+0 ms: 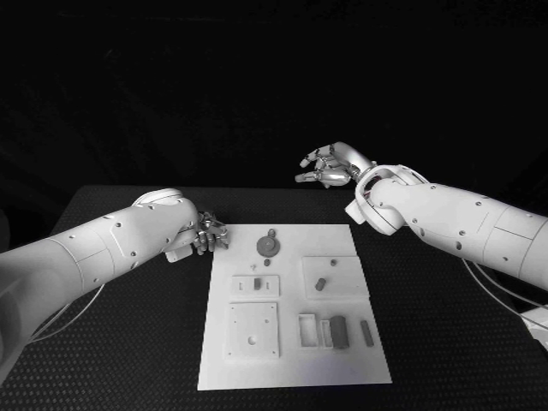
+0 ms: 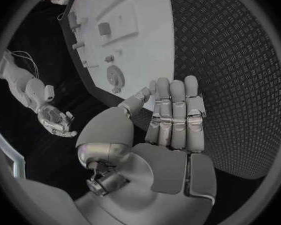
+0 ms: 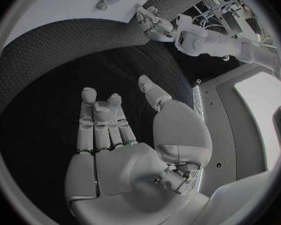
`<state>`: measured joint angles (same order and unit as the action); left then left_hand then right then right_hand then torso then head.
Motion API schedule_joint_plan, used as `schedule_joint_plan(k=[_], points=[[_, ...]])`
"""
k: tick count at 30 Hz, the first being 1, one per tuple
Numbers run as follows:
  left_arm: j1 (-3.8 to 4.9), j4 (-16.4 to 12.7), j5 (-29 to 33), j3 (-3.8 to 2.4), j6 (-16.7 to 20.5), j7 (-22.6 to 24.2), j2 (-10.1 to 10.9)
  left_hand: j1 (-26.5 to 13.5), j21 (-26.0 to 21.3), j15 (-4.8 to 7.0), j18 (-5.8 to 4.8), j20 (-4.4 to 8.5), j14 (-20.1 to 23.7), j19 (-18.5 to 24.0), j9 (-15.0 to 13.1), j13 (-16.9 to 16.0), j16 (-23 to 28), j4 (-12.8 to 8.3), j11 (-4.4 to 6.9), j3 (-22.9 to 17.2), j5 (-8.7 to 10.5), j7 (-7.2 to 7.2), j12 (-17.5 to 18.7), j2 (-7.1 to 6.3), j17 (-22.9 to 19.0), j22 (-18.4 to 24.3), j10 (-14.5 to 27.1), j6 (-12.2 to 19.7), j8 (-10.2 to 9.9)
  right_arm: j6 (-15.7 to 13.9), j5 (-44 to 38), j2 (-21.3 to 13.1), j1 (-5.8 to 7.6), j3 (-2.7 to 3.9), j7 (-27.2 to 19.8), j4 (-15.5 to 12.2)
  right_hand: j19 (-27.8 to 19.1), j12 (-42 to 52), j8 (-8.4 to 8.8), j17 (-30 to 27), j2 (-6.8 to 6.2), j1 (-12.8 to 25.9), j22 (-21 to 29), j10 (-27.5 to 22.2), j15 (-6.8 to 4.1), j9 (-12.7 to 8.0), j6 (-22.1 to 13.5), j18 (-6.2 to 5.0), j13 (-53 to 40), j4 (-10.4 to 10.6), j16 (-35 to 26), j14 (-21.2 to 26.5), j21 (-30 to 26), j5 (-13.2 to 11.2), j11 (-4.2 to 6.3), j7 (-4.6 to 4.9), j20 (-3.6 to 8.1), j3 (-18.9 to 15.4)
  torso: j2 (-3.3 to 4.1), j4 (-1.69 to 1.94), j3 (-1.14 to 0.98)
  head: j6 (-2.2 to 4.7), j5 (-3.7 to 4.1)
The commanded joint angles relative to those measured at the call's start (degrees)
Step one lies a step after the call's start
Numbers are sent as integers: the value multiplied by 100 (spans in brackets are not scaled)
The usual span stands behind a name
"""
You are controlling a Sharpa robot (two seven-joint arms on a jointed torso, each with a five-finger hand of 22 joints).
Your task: Assemble the parts on the task board
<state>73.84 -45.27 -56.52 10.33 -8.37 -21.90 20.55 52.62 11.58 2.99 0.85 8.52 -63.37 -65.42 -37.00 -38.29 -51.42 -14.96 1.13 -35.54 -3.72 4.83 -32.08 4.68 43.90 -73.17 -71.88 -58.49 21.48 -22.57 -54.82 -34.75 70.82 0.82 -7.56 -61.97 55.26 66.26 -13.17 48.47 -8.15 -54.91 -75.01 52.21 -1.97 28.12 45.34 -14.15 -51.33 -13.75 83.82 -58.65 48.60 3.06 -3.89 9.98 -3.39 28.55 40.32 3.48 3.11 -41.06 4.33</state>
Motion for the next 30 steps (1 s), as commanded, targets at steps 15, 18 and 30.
schedule_joint_plan(k=[15, 18, 30], points=[[130, -1422, 1098, -6, 690, -258, 870, 49, 27, 23, 6, 22, -122, -121, 4, 37, -96, -39, 79, -74, -75, -71, -58, -22, -96, -59, -191, -166, 108, 62, -14, -61, -1, 3, -41, 94, -30, -26, -14, -10, 27, 50, -67, 6, -24, -6, 8, -85, 11, 22, -21, 19, -26, -19, -4, 40, -14, -15, -11, 18, -4, 2, -30], [153, -1780, 1100, -5, 1013, -353, 1043, 33, 28, 30, 6, 29, -142, -141, 7, 45, -114, -41, 87, -75, -100, -80, -61, -33, -116, -70, -216, -189, 115, 59, -14, -67, 0, 3, -38, 117, -31, -26, -14, -11, 26, 51, -67, 6, -24, -6, 8, -85, 12, 22, -21, 19, -26, -19, -4, 40, -14, -15, -13, 18, -3, 0, -45], [157, -3028, 957, 159, 1587, -614, 1590, -70, 28, 54, 6, 54, -225, -204, 20, 65, -206, -124, 131, -74, -544, -127, -88, -91, -186, -128, -336, -304, 152, 91, -14, -63, 0, 3, 4, 157, -33, -26, -15, -15, 20, 59, -67, 4, -24, -8, 8, -85, 18, 24, -23, 21, -29, -19, -4, 40, -16, -19, -2, 5, -1, -7, -50]])
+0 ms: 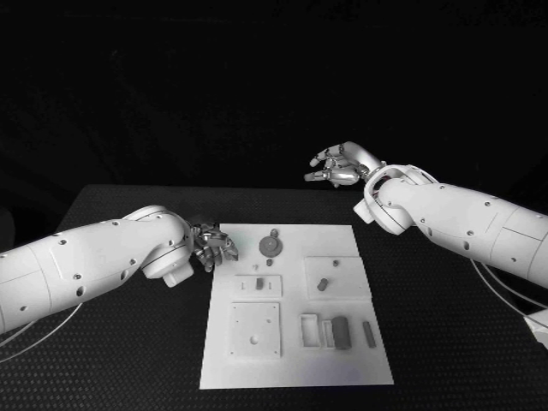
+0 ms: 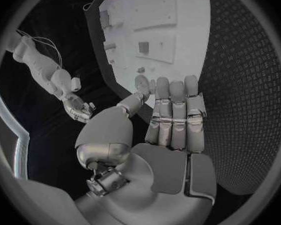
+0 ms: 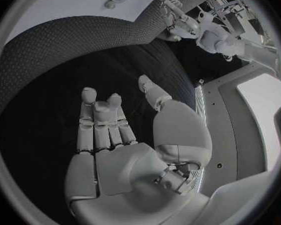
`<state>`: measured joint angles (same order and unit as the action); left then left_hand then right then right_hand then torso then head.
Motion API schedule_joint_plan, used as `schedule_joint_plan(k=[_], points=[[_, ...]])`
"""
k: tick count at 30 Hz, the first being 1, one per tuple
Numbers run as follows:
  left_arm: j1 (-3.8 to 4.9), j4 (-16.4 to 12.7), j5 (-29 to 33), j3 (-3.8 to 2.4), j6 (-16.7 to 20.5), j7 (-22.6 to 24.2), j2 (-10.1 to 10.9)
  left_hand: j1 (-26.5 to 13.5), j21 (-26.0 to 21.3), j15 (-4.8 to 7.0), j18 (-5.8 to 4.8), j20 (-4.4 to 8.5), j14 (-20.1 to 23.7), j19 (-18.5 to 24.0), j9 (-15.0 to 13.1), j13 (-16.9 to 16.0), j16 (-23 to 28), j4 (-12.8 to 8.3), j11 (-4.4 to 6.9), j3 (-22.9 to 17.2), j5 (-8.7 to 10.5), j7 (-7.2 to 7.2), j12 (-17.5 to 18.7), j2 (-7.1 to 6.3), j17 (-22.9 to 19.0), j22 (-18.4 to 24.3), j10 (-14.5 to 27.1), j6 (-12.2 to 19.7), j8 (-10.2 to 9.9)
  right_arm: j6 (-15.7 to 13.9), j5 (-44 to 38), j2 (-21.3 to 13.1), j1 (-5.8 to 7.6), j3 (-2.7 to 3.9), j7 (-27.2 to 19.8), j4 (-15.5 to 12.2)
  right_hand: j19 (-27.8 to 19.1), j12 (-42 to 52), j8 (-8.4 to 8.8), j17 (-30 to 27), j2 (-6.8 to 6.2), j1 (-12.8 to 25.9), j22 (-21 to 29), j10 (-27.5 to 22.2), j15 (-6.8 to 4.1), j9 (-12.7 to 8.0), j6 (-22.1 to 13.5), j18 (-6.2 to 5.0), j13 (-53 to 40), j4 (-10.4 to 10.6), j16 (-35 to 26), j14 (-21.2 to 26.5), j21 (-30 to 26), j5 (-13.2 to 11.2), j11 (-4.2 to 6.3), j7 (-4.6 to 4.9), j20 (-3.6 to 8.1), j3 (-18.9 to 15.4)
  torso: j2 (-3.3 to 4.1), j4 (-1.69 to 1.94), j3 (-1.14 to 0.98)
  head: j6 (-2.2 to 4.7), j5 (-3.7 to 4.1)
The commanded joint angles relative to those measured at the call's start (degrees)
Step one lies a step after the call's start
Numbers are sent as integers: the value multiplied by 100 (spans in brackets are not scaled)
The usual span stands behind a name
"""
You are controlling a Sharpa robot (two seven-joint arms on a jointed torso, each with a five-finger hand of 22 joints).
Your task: Assemble the parts on the task board
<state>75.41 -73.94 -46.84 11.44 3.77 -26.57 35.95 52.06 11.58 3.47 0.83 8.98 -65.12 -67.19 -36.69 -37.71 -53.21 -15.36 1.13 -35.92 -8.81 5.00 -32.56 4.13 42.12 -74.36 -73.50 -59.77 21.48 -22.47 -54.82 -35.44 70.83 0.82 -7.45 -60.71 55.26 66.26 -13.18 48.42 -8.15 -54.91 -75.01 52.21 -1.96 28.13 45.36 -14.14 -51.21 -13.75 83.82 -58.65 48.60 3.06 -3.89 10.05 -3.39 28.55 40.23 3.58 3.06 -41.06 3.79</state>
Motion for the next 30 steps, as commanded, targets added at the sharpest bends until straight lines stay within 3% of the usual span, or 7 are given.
schedule_joint_plan(k=[1, 6, 11, 15, 18, 24, 30], points=[[0, -209, -54, 69, 393, -158, 64, -14, 28, 6, 8, 9, -52, -28, -11, 8, -30, -85, 133, -37, -36, -145, -40, -37, -11, -12, -177, -180, 153, 85, -14, 10, -1, 2, -12, 41, -34, -27, -15, -11, 19, 59, -66, 3, -24, -9, 5, -86, 8, 23, -24, 22, -31, -18, -4, 32, -16, -19, 8, -6, 5, -8, 6], [0, -513, -475, 231, 380, -333, 137, -14, 31, 10, 9, 15, -68, -42, -8, 12, -47, -90, 141, -43, -41, -153, -44, -46, -22, -25, -198, -199, 158, 131, -14, 27, -1, 2, -50, 74, -229, -261, -28, -171, 19, 80, -6, -100, -13, -16, -2, -83, 238, 28, -296, 182, -218, -16, -8, 37, -89, 28, 5, -8, 1, -18, -5], [-4, -654, -459, 235, 335, -351, 148, -15, 32, 11, 9, 16, -72, -46, -6, 13, -54, -90, 143, -44, -41, -155, -45, -54, -27, -31, -205, -206, 159, 178, 30, 39, -1, 2, -82, 80, -683, -916, -57, -589, 40, 119, 229, -259, 52, -16, -15, -10, 831, 4, -1095, 498, -747, -20, -56, 66, -268, 129, 14, -8, 2, -17, -7], [-14, -729, -434, 235, 329, -355, 144, -16, 33, 12, 10, 17, -75, -50, -5, 14, -58, -89, 145, -45, -41, -157, -46, -56, -31, -34, -211, -211, 160, 239, 128, 55, -1, 2, -128, 100, -1393, -1885, -87, -1259, 66, 179, 616, -452, 318, -9, -77, 150, 1658, -74, -2447, 978, -1533, 14, -184, 172, -495, 230, 16, -7, 4, -19, -11], [-25, -777, -434, 234, 326, -361, 137, -18, 33, 13, 10, 18, -79, -54, -4, 15, -62, -88, 146, -45, -41, -159, -48, -58, -34, -38, -216, -215, 161, 329, 197, 57, -1, 2, -174, 110, -1990, -2719, -122, -1860, 101, 186, 888, -501, 770, 3, -157, 318, 2374, -166, -3683, 1204, -2116, -16, -344, 237, -665, 292, 14, -11, 1, -19, -17], [-34, -781, -434, 234, 216, -397, 105, -21, 36, 15, 11, 22, -86, -64, -2, 16, -74, -88, 151, -47, -44, -163, -51, -60, -40, -47, -228, -225, 164, 472, 294, 73, -1, 2, -234, 138, -2857, -3520, -178, -2306, 183, 121, 1173, -368, 1029, -9, -265, 581, 3172, -220, -4882, 1204, -2892, -15, -496, 265, -846, 221, 20, -18, -1, -31, -15], [-62, -764, -452, 234, 133, -431, 60, -22, 36, 16, 11, 22, -86, -66, 0, 17, -77, -87, 151, -48, -40, -163, -50, -57, -44, -50, -229, -225, 162, 497, 383, 95, -1, 2, -267, 166, -3220, -4178, -175, -2587, 218, 40, 1151, -534, 1260, -61, -375, 725, 3746, -213, -5576, 1591, -3172, -19, -689, 250, -895, 158, 19, -18, -2, -41, -11]])
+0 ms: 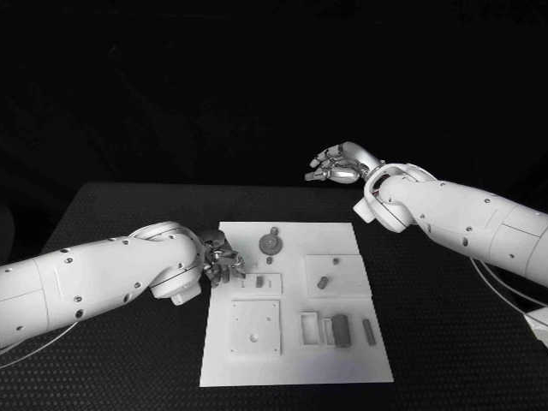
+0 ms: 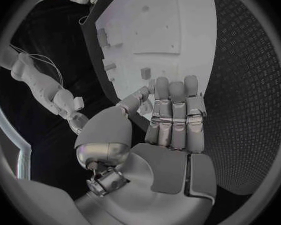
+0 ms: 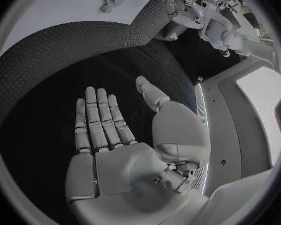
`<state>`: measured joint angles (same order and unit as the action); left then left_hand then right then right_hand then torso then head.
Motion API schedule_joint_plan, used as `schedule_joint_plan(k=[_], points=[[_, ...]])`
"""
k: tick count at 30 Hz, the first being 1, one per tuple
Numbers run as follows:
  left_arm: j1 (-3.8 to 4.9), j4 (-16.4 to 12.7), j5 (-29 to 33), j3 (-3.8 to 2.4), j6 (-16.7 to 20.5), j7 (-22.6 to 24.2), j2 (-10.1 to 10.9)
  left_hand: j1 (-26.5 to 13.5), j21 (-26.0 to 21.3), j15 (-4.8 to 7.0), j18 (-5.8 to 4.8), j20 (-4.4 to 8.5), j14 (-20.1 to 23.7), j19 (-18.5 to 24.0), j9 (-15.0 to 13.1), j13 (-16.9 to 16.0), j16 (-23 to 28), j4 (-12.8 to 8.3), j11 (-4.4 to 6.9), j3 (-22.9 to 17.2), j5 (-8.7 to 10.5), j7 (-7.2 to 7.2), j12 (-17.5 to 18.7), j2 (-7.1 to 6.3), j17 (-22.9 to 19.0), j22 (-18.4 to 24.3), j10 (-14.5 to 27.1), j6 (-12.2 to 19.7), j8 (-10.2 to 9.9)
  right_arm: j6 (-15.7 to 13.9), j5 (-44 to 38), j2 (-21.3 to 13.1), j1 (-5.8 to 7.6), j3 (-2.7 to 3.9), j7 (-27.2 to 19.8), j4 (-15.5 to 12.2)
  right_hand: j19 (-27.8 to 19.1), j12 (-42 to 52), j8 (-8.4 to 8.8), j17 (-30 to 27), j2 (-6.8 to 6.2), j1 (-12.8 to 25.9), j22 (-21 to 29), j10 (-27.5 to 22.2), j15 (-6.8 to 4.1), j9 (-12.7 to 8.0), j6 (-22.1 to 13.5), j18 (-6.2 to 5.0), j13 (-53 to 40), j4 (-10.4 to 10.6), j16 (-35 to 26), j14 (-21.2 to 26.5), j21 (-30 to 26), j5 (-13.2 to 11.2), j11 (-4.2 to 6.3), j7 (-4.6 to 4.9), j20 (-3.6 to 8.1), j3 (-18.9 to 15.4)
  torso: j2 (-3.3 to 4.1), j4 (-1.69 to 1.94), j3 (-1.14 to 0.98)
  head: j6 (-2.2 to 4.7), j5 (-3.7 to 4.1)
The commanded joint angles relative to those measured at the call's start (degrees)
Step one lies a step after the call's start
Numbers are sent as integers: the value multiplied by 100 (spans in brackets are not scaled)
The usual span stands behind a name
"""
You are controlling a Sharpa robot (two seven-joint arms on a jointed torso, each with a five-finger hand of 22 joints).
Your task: Assemble the parts on the task board
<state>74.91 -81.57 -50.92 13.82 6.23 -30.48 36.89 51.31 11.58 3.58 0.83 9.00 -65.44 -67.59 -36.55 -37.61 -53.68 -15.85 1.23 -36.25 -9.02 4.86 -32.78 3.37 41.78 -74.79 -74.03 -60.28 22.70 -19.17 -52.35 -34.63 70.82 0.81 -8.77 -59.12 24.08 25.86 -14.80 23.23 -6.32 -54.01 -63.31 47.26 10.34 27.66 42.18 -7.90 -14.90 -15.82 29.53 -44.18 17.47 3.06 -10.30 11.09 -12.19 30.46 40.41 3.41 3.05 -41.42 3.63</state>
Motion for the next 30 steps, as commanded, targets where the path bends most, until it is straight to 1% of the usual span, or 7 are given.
schedule_joint_plan(k=[1, 4, 5, 6, 16, 21, 30], points=[[-19, 9, -46, -4, -117, -43, -51, 53, 36, 5, 11, 20, -54, -25, -13, 7, -30, -38, 140, -15, -19, -149, -29, 19, -11, -8, -177, -173, 40, 141, 137, 18, -1, 3, -101, 4, -146, -240, -2, -118, 32, -58, -43, -59, 56, -27, -92, 121, 202, 4, -246, 233, -80, -16, -62, 157, -17, -43, 2, -2, -2, -5, 6], [-45, 40, -69, -5, -122, -43, -99, 52, 36, 5, 11, 20, -54, -26, -13, 7, -30, -38, 141, -15, -18, -149, -28, 19, -11, -8, -177, -173, 39, 90, 171, 24, -1, 2, -61, 10, -180, -342, 19, -169, 39, -72, -78, -43, 93, -45, -150, 138, 295, 23, -336, 300, -96, -18, -81, 201, -17, -47, 2, -1, 0, -8, 15], [-55, 50, -73, -5, -122, -48, -114, 52, 36, 5, 11, 20, -54, -26, -13, 7, -30, -38, 141, -16, -18, -149, -28, 19, -12, -8, -177, -173, 39, 83, 171, 25, -1, 2, -62, 10, -199, -374, 34, -184, 47, -75, -89, -41, 120, -55, -183, 147, 324, 32, -360, 313, -104, -17, -95, 229, -18, -48, 1, 1, 1, -7, 15], [-68, 63, -94, -5, -129, -47, -128, 52, 36, 5, 11, 20, -54, -26, -13, 7, -30, -38, 141, -16, -18, -149, -28, 20, -12, -9, -177, -173, 39, 79, 171, 25, -1, 2, -62, 8, -247, -458, 64, -218, 79, -81, -124, -39, 181, -76, -261, 170, 401, 60, -414, 338, -124, -16, -127, 286, -20, -51, 1, 1, 1, -7, 15], [-111, 133, -246, -5, -205, -39, -165, 50, 34, 5, 10, 21, -49, -26, -9, 10, -32, -36, 140, -19, -14, -148, -26, 32, -20, -14, -177, -171, 36, 52, 171, 20, -1, 2, -12, -27, -295, -628, 41, -288, 43, -106, -233, 56, 188, -99, -313, 202, 595, 102, -510, 331, -159, -19, -135, 299, -14, -82, -1, 2, 0, -22, 10], [-122, 179, -246, -5, -207, -43, -176, 50, 33, 5, 10, 21, -48, -26, -8, 11, -33, -37, 140, -20, -12, -148, -26, 33, -22, -16, -178, -171, 35, 33, 171, 22, -1, 2, 25, -32, -282, -666, 28, -304, 84, -116, -263, 78, 195, -102, -314, 201, 641, 121, -529, 322, -160, -19, -137, 299, -10, -78, -2, 9, 4, -35, 13], [-147, 250, -261, -6, -283, -36, -194, 48, 32, 5, 10, 21, -47, -26, -6, 12, -37, -39, 140, -21, -11, -148, -25, 35, -26, -20, -179, -173, 35, 41, 171, 33, -2, 2, 17, -27, -288, -718, 17, -331, 61, -105, -295, 97, 195, -111, -325, 207, 701, 135, -566, 339, -177, -19, -141, 299, -9, -99, -1, 3, 6, -29, 4]])
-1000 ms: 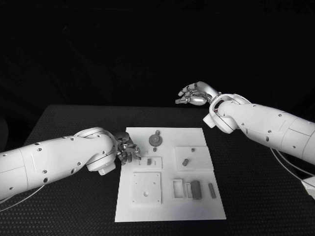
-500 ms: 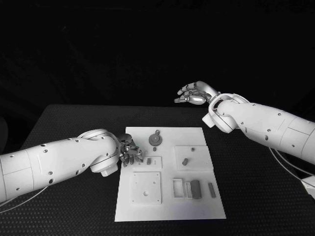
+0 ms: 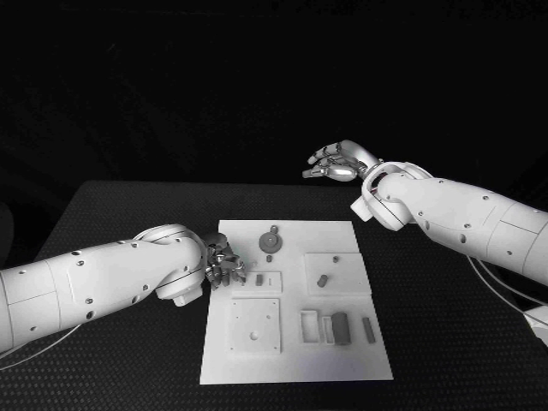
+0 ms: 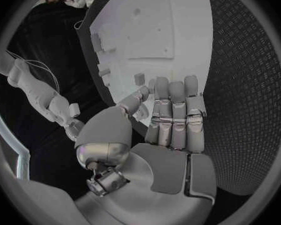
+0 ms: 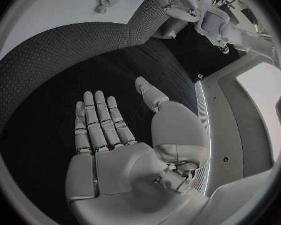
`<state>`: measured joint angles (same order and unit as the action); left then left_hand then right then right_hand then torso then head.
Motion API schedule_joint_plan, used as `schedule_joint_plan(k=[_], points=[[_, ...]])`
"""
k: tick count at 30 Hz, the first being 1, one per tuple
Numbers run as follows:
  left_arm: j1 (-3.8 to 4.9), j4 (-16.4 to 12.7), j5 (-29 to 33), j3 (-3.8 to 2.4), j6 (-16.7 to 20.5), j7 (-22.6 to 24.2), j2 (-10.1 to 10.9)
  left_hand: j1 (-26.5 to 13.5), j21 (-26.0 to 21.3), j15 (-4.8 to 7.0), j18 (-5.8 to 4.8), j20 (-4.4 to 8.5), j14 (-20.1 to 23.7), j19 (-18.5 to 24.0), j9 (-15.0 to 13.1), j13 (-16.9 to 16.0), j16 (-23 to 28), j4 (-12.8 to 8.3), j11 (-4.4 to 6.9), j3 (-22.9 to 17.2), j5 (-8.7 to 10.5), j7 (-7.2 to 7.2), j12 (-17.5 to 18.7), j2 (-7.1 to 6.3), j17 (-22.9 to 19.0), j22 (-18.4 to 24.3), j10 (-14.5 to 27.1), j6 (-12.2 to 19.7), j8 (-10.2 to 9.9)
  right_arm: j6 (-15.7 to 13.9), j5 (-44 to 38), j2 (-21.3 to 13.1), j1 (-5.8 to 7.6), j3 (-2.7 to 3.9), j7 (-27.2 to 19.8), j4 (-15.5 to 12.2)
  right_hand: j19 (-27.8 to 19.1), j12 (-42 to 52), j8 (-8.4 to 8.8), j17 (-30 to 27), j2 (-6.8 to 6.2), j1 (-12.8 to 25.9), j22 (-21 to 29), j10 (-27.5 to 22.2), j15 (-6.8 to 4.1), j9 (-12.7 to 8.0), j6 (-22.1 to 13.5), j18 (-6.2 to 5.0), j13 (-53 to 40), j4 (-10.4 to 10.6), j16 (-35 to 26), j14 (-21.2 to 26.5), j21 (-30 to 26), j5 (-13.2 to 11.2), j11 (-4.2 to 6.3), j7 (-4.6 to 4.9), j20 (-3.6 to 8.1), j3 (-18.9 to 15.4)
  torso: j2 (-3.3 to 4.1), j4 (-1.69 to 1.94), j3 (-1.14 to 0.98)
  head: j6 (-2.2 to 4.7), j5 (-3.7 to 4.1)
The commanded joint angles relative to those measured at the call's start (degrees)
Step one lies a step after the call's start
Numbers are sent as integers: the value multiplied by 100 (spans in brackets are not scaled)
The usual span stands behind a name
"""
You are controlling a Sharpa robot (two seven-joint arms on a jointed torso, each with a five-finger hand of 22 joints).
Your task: Assemble the parts on the task board
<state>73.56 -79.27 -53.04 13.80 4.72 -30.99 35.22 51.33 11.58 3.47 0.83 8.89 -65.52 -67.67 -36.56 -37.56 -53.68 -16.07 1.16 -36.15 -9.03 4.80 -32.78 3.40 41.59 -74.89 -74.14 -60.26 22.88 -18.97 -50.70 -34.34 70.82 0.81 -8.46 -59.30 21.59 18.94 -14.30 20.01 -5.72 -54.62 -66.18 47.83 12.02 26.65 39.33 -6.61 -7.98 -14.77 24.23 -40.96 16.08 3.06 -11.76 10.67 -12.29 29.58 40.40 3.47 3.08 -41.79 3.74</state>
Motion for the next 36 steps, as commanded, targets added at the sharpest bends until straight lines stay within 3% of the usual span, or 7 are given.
schedule_joint_plan(k=[1, 11, 27, 36], points=[[-15, 31, -49, -4, -136, 17, -34, 46, 32, 16, 10, 32, -39, -18, -5, 8, -37, -17, 148, -31, -10, -142, -25, 33, -8, -10, -168, -175, 17, 16, 6, 1, -2, 3, -11, -12, -40, -29, -33, -11, -1, -44, -11, 41, 28, -11, -41, 78, 12, 31, -38, 17, -39, -19, 4, 342, 1, -12, -1, -2, 3, 5, -4], [-77, 136, -49, -4, -104, 30, -64, 43, 30, 16, 9, 32, -37, -18, -3, 9, -40, -18, 147, -31, -9, -142, -25, 34, -12, -13, -168, -175, 16, 37, 18, -14, -2, 3, -15, -8, -71, -100, -61, -54, 0, -66, -74, 84, 36, -23, -46, 98, 102, 44, -101, 64, -74, -19, 39, 292, 1, -23, -1, -6, -1, -7, 4], [-89, 180, -61, -5, -160, 23, -123, 38, 28, 17, 8, 33, -36, -19, 0, 12, -46, -18, 147, -31, -8, -141, -24, 34, -20, -19, -170, -175, 14, 51, 31, -10, -3, 3, -24, -16, -152, -149, -75, -75, -23, -73, -139, 129, 63, -40, -62, 137, 171, 63, -122, 57, -121, -19, 17, 322, -6, -44, -1, -3, -1, 5, 9], [-110, 193, -167, -5, -268, 10, -153, 37, 27, 17, 8, 33, -35, -20, 2, 13, -49, -18, 147, -32, -8, -141, -23, 36, -25, -23, -171, -175, 13, 59, 32, -12, -4, 3, -33, -18, -163, -160, -78, -79, -28, -74, -156, 136, 64, -43, -65, 143, 186, 68, -126, 57, -126, -19, 15, 323, -5, -48, -1, -2, 3, 76, 23]])
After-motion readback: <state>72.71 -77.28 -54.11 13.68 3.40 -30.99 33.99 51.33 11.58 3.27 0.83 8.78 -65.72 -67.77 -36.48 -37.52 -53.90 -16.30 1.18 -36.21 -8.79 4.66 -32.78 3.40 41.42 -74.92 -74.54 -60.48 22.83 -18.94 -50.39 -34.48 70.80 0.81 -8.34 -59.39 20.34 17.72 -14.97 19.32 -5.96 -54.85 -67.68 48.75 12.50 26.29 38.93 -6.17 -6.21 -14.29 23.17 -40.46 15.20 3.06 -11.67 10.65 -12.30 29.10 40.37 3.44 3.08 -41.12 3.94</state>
